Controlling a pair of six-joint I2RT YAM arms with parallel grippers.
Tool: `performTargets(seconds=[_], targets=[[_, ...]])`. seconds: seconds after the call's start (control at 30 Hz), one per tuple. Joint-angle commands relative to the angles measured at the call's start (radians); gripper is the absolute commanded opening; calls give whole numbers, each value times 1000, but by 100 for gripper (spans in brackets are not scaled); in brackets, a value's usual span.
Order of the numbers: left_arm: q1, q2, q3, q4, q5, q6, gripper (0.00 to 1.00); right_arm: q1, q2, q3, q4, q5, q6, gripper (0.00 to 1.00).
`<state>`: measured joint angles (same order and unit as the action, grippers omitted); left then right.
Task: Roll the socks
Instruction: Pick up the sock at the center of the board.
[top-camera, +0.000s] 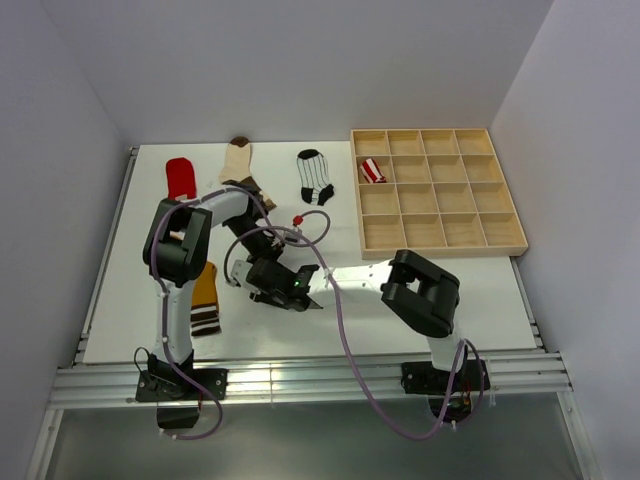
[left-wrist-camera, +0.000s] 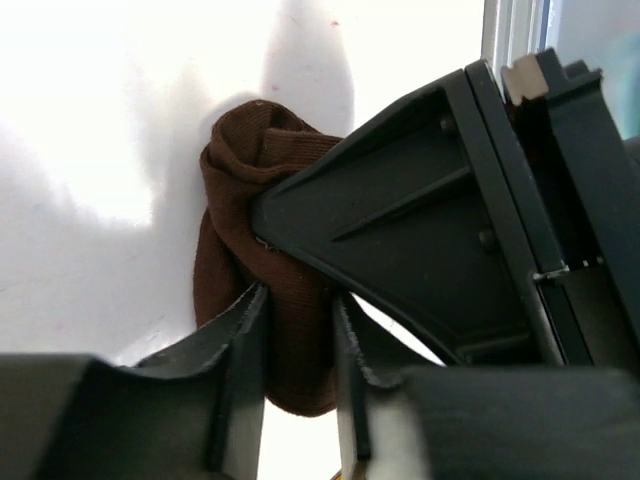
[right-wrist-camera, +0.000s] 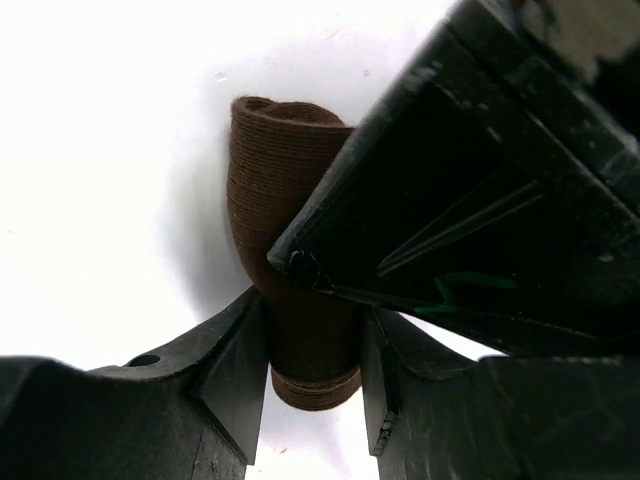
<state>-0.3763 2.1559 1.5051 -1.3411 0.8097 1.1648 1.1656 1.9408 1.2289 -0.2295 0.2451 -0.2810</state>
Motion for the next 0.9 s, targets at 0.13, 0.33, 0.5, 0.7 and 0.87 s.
performTargets(seconds=[0.13, 0.33, 0.5, 0.7, 0.87], targets=[[66, 7, 89, -29, 46, -5, 38, -44, 38, 34, -68, -87, 45, 0], [115, -5, 132, -29, 91, -31, 41, -63, 40, 41, -80, -109, 54, 0], [175, -13, 207, -27, 141, -86, 40, -80, 52, 64, -100, -127, 74, 0], [295, -39, 296, 85, 206, -283, 35, -138, 47, 104, -136, -179, 117, 0], [372, -96, 317, 186, 218, -462, 34, -190, 32, 119, -149, -225, 152, 0]])
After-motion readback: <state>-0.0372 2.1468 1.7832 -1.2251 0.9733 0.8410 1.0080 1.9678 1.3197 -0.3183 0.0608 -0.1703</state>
